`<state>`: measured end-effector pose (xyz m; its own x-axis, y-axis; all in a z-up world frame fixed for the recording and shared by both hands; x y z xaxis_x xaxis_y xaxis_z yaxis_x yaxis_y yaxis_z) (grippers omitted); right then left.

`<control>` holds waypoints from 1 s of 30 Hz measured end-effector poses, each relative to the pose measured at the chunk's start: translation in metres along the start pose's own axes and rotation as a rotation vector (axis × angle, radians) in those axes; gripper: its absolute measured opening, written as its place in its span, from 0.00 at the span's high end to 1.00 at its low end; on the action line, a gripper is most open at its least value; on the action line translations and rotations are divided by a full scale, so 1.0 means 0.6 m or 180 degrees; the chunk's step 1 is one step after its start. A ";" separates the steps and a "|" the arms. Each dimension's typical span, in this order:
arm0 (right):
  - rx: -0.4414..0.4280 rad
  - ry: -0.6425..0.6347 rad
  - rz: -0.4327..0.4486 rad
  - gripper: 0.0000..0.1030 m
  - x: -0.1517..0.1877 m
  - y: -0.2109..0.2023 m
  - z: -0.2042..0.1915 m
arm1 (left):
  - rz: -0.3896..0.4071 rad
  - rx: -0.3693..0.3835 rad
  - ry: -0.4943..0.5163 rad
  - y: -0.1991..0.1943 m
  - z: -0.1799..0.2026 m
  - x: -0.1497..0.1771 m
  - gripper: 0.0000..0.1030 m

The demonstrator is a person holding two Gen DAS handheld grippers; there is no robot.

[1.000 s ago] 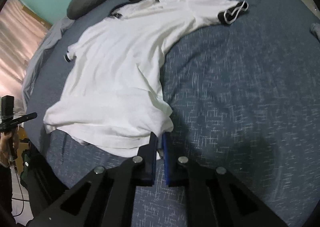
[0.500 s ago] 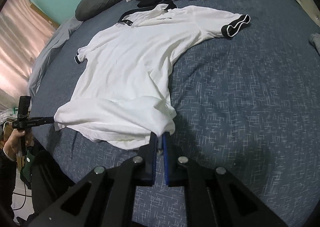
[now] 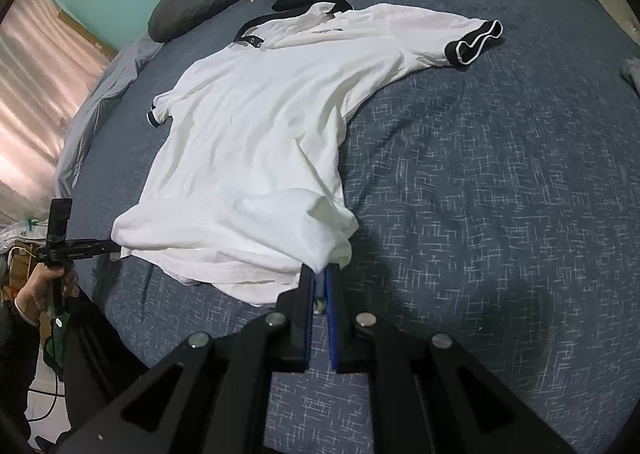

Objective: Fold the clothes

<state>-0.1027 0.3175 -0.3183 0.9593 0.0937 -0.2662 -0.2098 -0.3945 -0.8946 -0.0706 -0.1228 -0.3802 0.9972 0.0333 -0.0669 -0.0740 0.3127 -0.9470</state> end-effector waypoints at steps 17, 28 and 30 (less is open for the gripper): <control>0.0019 -0.0175 0.0189 0.95 -0.010 -0.098 -0.028 | 0.0369 -0.0376 0.0542 -0.147 0.062 0.026 0.96; 0.0049 -0.0380 0.0124 0.95 0.031 -0.150 -0.044 | 0.0379 -0.0179 0.0530 -0.196 0.074 0.064 0.96; 0.0055 -0.0390 0.0084 0.95 0.044 -0.149 -0.044 | 0.0357 -0.0178 0.0534 -0.193 0.072 0.074 0.96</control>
<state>-0.0539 0.3311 -0.2358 0.9234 0.1950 -0.3306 -0.2387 -0.3827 -0.8925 -0.0181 -0.1164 -0.2600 0.9709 -0.0950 -0.2198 -0.1886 0.2626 -0.9463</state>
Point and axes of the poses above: each gripper's, at about its wrist camera, not at the fingertips, and y roughly the way its jaws point, z to its right, x to its underside, the point moved 5 cm from there along y, roughly the way its jaws point, and after that the axes turned 8 degrees about -z, right-handed, at the moved point
